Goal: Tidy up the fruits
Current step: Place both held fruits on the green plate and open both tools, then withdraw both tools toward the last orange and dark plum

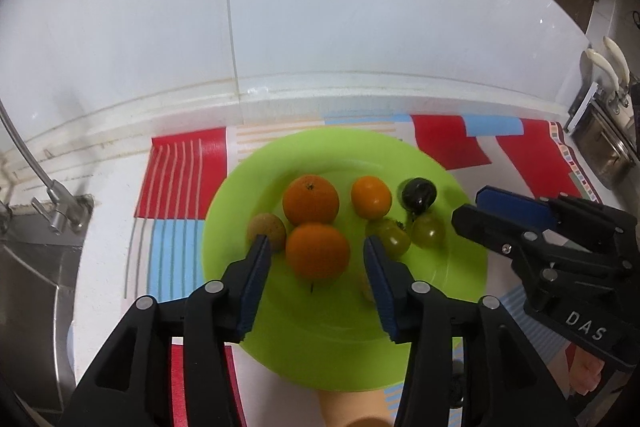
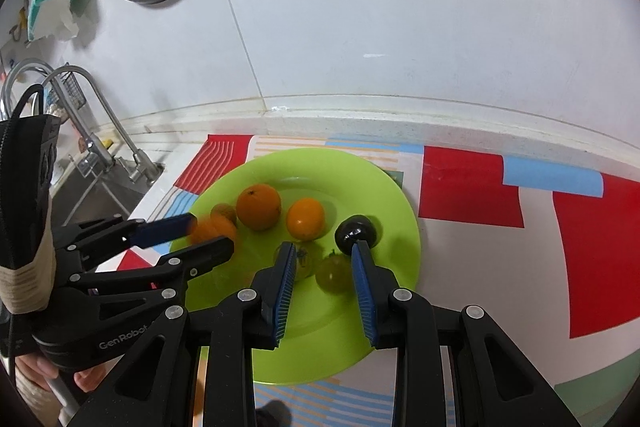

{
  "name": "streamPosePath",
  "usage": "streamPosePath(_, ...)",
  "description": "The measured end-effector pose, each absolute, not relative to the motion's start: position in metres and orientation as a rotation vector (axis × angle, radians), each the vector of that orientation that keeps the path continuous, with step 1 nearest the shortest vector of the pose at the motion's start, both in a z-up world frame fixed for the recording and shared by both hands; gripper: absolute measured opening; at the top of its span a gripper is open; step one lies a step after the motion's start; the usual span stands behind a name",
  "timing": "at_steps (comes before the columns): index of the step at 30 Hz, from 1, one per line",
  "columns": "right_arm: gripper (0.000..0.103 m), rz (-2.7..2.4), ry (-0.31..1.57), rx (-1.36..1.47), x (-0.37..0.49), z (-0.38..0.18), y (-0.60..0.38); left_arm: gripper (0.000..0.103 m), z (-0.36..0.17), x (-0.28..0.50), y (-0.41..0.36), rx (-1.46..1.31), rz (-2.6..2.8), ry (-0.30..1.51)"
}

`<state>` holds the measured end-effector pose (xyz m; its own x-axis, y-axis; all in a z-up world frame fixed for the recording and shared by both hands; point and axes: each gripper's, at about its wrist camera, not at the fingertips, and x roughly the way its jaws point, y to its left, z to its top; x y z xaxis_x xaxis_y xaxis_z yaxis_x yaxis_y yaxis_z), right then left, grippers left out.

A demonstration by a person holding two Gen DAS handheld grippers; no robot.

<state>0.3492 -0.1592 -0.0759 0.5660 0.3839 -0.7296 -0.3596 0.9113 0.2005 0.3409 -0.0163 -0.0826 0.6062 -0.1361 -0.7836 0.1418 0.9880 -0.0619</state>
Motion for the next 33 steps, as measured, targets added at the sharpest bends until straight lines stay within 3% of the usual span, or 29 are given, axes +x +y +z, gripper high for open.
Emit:
streamPosePath(11,0.030,0.454,0.804,0.042,0.324,-0.048,-0.166,0.060,-0.041,0.308,-0.017,0.009,-0.127,0.804)
streamPosePath(18,0.031,0.456,0.754,0.033,0.295,-0.026,-0.168,0.073,-0.016,0.277,-0.017,0.032,-0.110,0.742)
streamPosePath(28,0.043,0.444,0.708,0.030,0.251,-0.006,-0.175,0.092,0.005,0.226,-0.022,0.091,-0.077,0.680)
streamPosePath(33,0.046,0.436,0.702,0.020,0.232,-0.004,-0.179,0.096,0.003,0.204,-0.022,0.100,-0.062,0.670)
